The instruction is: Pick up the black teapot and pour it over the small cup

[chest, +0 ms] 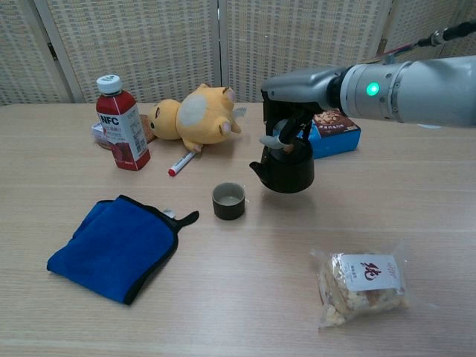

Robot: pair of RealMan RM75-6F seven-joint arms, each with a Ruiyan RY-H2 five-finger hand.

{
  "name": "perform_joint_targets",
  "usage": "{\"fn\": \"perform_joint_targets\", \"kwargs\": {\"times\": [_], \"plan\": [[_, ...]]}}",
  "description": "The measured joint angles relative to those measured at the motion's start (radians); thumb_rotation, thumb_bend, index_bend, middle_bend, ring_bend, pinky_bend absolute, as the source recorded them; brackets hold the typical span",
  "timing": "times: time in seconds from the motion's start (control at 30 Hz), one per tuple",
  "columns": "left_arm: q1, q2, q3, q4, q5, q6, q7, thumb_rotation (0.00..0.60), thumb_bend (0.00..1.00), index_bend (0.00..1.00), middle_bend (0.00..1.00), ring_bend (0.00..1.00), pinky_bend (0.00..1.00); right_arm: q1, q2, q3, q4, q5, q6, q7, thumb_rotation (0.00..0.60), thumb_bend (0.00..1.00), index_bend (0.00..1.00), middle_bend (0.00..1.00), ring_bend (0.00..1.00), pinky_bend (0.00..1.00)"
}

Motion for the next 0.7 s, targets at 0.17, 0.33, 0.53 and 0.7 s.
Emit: {"fn": "perform_joint_targets", "kwargs": {"times": [0.17,0.33,0.53,0.7], "plan": [[0.004,-0.003,0.000,0.004,0.000,0.004,0.000,0.363,0.00,0.14,0.00,0.00,0.00,0.050,-0.022,-0.016,0.019,0.045,-0.001,-0.057,0.440,0.48,0.94,0.95,0.89,0.38],[0.010,-0.007,0.001,0.008,0.000,0.011,0.001,0.363,0.00,0.14,0.00,0.00,0.00,0.096,-0.043,-0.033,0.036,0.077,0.004,-0.109,0.439,0.48,0.94,0.95,0.89,0.38],[0.018,-0.012,0.001,0.016,-0.005,0.015,-0.003,0.362,0.00,0.14,0.00,0.00,0.00,0.141,-0.058,-0.058,0.046,0.115,0.013,-0.168,0.441,0.49,0.94,0.95,0.90,0.38],[0.023,-0.017,0.001,0.024,-0.005,0.018,-0.007,0.364,0.00,0.14,0.00,0.00,0.00,0.169,-0.065,-0.073,0.042,0.136,0.027,-0.202,0.443,0.50,0.94,0.95,0.90,0.38]]}}
